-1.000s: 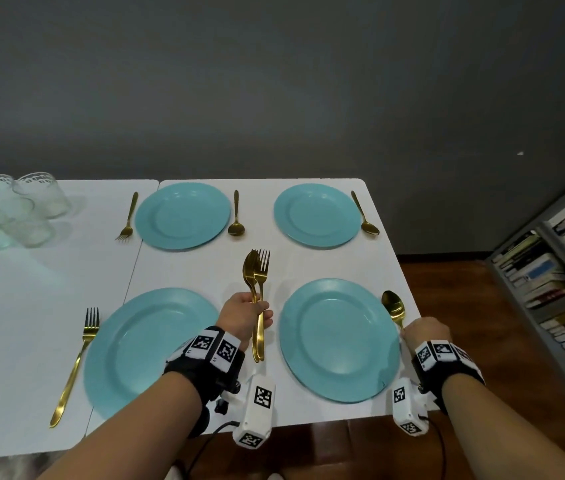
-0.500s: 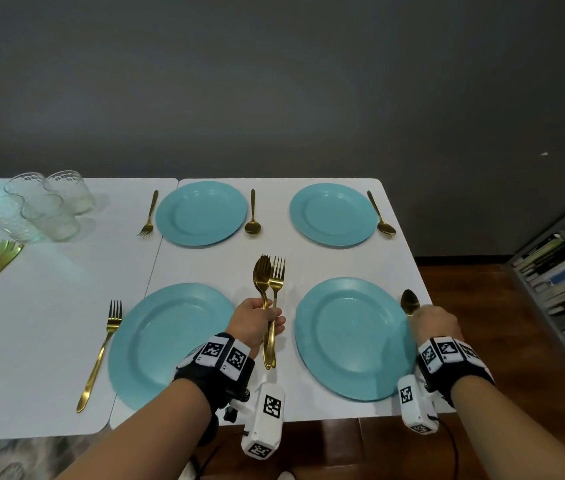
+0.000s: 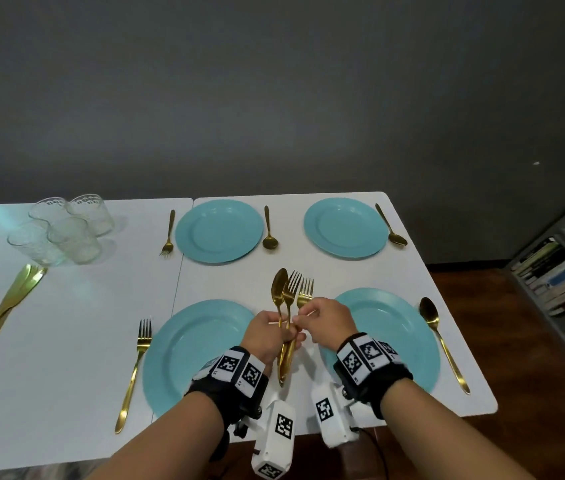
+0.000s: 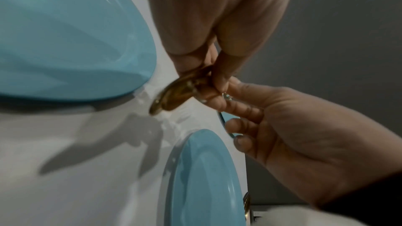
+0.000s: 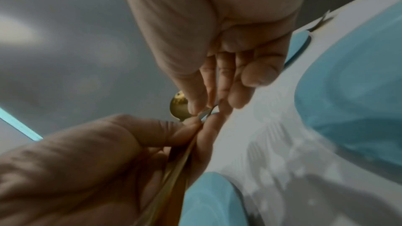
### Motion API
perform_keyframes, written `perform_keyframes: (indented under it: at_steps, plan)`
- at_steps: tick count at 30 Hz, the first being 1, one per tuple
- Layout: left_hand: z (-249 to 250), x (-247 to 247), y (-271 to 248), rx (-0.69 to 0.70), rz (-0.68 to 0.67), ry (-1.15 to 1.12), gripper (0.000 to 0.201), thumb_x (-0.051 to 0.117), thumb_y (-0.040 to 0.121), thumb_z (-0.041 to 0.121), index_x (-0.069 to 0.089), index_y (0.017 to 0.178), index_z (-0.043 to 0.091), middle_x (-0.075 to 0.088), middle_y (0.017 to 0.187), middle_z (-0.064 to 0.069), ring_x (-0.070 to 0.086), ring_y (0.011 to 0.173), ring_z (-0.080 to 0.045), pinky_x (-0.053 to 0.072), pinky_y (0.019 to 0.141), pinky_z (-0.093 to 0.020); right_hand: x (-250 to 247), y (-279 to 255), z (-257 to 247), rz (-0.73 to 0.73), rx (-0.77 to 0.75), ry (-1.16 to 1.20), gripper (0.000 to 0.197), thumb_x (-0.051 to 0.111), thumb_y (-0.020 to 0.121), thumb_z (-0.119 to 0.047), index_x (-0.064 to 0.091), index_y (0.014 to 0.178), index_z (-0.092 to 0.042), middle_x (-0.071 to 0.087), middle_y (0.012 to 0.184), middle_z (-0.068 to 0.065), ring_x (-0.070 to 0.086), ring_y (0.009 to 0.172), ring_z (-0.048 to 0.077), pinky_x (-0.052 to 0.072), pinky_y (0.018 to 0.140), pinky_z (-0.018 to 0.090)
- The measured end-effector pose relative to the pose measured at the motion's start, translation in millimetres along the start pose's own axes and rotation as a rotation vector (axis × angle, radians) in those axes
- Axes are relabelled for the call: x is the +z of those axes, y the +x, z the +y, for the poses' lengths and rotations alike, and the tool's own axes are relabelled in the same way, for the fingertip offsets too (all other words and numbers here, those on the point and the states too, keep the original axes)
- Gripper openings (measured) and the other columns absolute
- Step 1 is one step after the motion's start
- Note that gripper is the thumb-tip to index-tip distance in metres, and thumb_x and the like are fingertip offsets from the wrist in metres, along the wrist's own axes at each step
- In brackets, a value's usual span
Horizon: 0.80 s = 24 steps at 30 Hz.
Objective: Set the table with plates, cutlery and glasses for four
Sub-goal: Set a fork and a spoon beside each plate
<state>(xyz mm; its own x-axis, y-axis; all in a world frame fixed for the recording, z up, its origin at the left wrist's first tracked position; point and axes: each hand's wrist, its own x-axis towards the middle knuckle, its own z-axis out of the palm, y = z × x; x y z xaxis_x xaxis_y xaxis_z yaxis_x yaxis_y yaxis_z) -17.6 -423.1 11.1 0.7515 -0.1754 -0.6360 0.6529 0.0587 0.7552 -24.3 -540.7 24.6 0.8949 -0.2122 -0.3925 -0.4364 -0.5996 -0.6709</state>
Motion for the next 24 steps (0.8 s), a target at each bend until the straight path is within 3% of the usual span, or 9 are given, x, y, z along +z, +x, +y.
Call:
perform_keyframes:
  at_steps: [2,4,6,9,11,13,16,20,24]
  plan:
    - [1.1,-9.8,1.3,-0.013,-0.02,0.0,0.022,0.051,0.088,-0.014,0.044,0.102,0.002,0.06,0.079,-0.019,0.061,0.063,-0.024,0.054,0.06,-0.03,8.9,1.3,-3.5,0.022,0.077,0.044,0.025,0.073,0.078,-0.029,0.052,0.064,-0.029,0.061,0.085,-0.002,0.06,0.083,0.018,0.054,0.083,0.032]
    - [2.6,-18.5,1.8,-0.026,-0.039,0.022,0.025,0.051,0.088,-0.014,0.042,0.105,0.002,0.061,0.077,-0.019,0.06,0.064,-0.025,0.053,0.062,-0.031,14.0,-0.7,-7.3,0.004,0.128,0.077,0.027,0.072,0.079,-0.028,0.053,0.061,-0.025,0.061,0.081,0.001,0.055,0.073,0.016,0.049,0.066,0.028]
    - [5.9,-27.3,2.0,-0.026,-0.065,0.064,0.026,0.05,0.088,-0.014,0.041,0.105,0.002,0.06,0.075,-0.018,0.058,0.064,-0.024,0.051,0.061,-0.03,17.9,-2.6,-11.1,-0.026,0.16,0.097,0.026,0.071,0.079,-0.03,0.056,0.059,-0.023,0.062,0.079,0.001,0.054,0.068,0.015,0.045,0.06,0.026]
    - [15.8,-38.3,3.5,-0.014,-0.108,0.153,0.019,0.053,0.089,-0.008,0.045,0.101,0.004,0.063,0.075,-0.015,0.061,0.054,-0.018,0.051,0.051,-0.024,21.8,-2.7,-19.0,0.098,0.097,-0.065,0.028,0.071,0.078,-0.036,0.053,0.06,-0.024,0.061,0.079,-0.004,0.057,0.079,0.014,0.047,0.072,0.027]
    - [23.9,-44.4,6.0,-0.007,-0.124,0.23,0.016,0.053,0.091,-0.004,0.044,0.094,0.009,0.063,0.073,-0.011,0.062,0.043,-0.01,0.05,0.043,-0.017,22.0,-4.1,-28.1,0.16,-0.032,-0.235,0.013,0.067,0.082,-0.034,0.062,0.075,-0.025,0.064,0.094,-0.005,0.058,0.092,0.014,0.046,0.078,0.027]
    - [32.2,-51.3,9.3,-0.004,-0.164,0.257,0.017,0.05,0.091,-0.006,0.042,0.093,0.009,0.062,0.074,-0.012,0.063,0.047,-0.013,0.052,0.05,-0.021,21.4,-4.4,-36.5,0.118,-0.189,-0.387,0.016,0.06,0.087,-0.03,0.07,0.099,-0.025,0.064,0.11,-0.006,0.056,0.107,0.015,0.044,0.086,0.027]
    - [43.2,-65.6,15.8,0.021,-0.197,0.312,0.022,0.049,0.089,-0.01,0.041,0.092,0.01,0.063,0.081,-0.016,0.062,0.063,-0.022,0.053,0.065,-0.03,18.5,0.8,-47.7,0.017,-0.284,-0.525,0.024,0.055,0.092,-0.029,0.071,0.108,-0.024,0.067,0.115,-0.006,0.054,0.112,0.016,0.044,0.093,0.03]
    - [53.1,-79.2,25.5,0.061,-0.242,0.464,0.024,0.052,0.089,-0.008,0.04,0.087,0.013,0.063,0.081,-0.011,0.063,0.063,-0.019,0.05,0.055,-0.024,22.6,6.8,-61.8,-0.074,-0.309,-0.654,0.024,0.055,0.092,-0.03,0.07,0.111,-0.029,0.066,0.116,-0.005,0.057,0.109,0.019,0.044,0.084,0.029]
    - [63.0,-86.5,33.6,0.038,-0.285,0.504,0.02,0.053,0.09,-0.005,0.041,0.09,0.011,0.064,0.086,-0.014,0.063,0.059,-0.016,0.05,0.056,-0.024,26.1,17.6,-70.2,-0.141,-0.296,-0.707,0.02,0.058,0.089,-0.027,0.073,0.103,-0.027,0.065,0.109,-0.004,0.058,0.104,0.018,0.039,0.075,0.026]
